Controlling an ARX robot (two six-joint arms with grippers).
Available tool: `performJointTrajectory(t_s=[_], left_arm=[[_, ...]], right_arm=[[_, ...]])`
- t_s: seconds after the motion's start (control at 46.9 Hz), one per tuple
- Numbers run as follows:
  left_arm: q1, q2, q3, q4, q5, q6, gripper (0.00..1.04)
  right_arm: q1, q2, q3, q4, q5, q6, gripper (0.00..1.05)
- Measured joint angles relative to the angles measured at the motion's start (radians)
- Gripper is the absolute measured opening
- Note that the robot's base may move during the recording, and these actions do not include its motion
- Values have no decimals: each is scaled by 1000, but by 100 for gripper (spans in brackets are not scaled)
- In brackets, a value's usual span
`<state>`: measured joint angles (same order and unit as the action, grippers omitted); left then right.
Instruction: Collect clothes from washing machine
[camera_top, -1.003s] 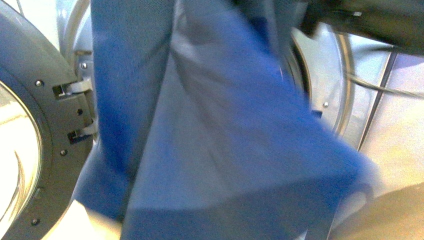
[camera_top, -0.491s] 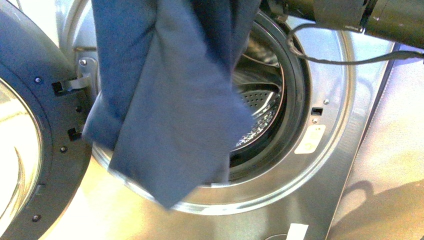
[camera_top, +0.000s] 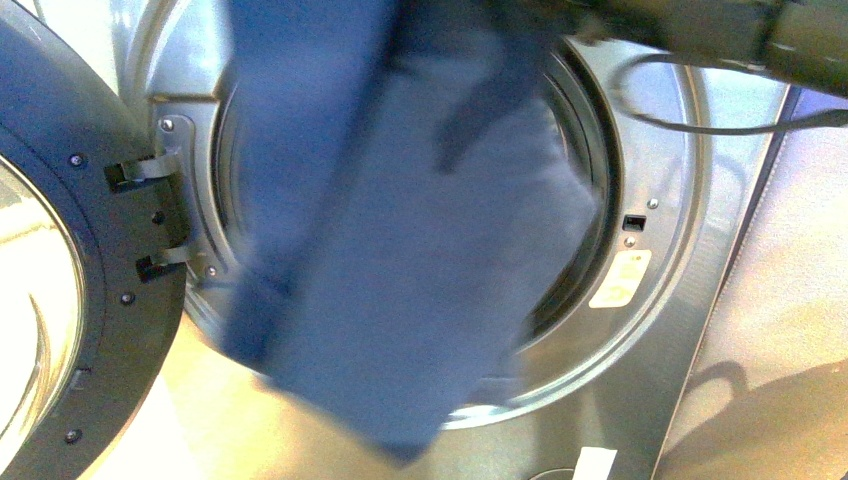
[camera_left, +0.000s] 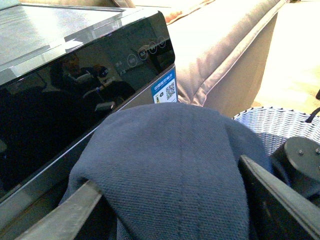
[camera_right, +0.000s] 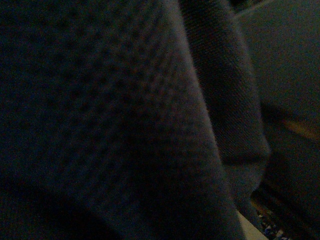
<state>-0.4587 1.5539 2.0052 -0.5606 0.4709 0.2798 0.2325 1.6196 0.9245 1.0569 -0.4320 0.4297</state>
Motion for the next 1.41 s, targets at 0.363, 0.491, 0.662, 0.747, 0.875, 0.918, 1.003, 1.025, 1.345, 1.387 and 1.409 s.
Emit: performJointTrajectory(t_s=[0.363,0.491,0.662,0.747,0.875,0.918,1.003,1.025,1.345,1.387,1.409], left_arm=[[0,0,0,0,1,0,98],[0,0,0,0,1,0,98],[0,0,6,0,1,0,98],[0,0,7,0,1,0,98],[0,0,8,0,1,0,98],[0,0,8,0,1,0,98],[0,0,8,0,1,0,98],[0,0,8,0,1,0,98],[-1,0,8,0,1,0,98],[-1,0,8,0,1,0,98],[-1,0,8,0,1,0,98]], right_arm=[[-260,-201,-61,58,-47,161,7],[-416,-282,-68,98,-77,261,7],[-631,-351,-25,132,-60,385,7],[-713,-377,9,147,-28,412,7],[-830,-404,69,192,50,419,7],[-872,-411,92,204,85,409,7],[-959,-417,142,226,121,403,7],[-982,-418,158,214,115,403,7],[-993,-463,63,100,-58,298,6],[-988,-469,26,90,-84,285,6],[-986,-470,8,86,-95,281,6]])
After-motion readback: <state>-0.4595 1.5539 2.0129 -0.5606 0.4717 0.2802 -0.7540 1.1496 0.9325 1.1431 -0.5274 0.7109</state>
